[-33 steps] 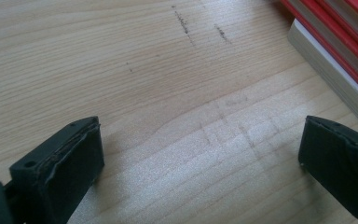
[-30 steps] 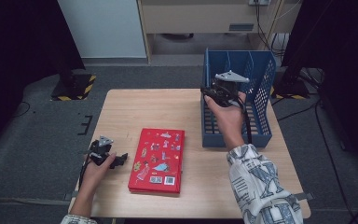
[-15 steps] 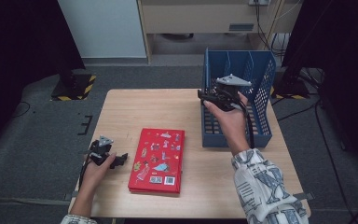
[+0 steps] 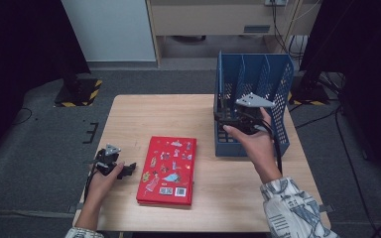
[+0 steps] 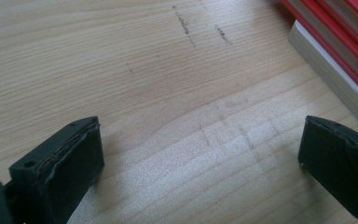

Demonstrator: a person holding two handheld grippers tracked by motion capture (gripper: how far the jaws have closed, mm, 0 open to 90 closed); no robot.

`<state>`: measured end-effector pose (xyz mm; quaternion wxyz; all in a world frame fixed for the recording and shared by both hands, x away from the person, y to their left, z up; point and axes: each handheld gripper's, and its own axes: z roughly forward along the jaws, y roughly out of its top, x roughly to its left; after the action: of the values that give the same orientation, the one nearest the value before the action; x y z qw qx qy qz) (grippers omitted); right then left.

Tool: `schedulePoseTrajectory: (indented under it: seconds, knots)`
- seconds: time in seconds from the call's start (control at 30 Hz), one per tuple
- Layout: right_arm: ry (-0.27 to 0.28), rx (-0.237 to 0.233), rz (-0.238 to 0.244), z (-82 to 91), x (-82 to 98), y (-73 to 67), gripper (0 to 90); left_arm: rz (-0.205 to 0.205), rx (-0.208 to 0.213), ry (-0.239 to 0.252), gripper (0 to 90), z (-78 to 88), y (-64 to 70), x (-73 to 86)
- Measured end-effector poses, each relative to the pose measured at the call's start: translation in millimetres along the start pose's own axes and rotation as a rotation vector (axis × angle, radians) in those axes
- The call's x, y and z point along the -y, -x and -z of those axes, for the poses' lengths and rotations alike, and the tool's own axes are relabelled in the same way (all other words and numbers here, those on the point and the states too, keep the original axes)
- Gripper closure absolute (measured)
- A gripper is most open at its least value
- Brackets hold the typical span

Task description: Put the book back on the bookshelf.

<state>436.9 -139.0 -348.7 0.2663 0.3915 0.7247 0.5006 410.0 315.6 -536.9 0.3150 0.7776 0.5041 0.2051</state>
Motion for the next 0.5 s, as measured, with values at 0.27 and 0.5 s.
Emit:
schedulePoseTrajectory:
  seconds: [0.27, 0.5]
  knots:
    - [-0.011, -0.067, -0.016, 13.7, 39.3, -11.3, 12.8, -0.006, 0.006, 0.0, 0.0, -0.2, -0.4, -0.2]
    - [-0.053, -0.09, -0.005, 16.2, 67.0, -17.8, 12.2, -0.01, 0.005, -0.003, 0.0, 0.2, -0.2, -0.1]
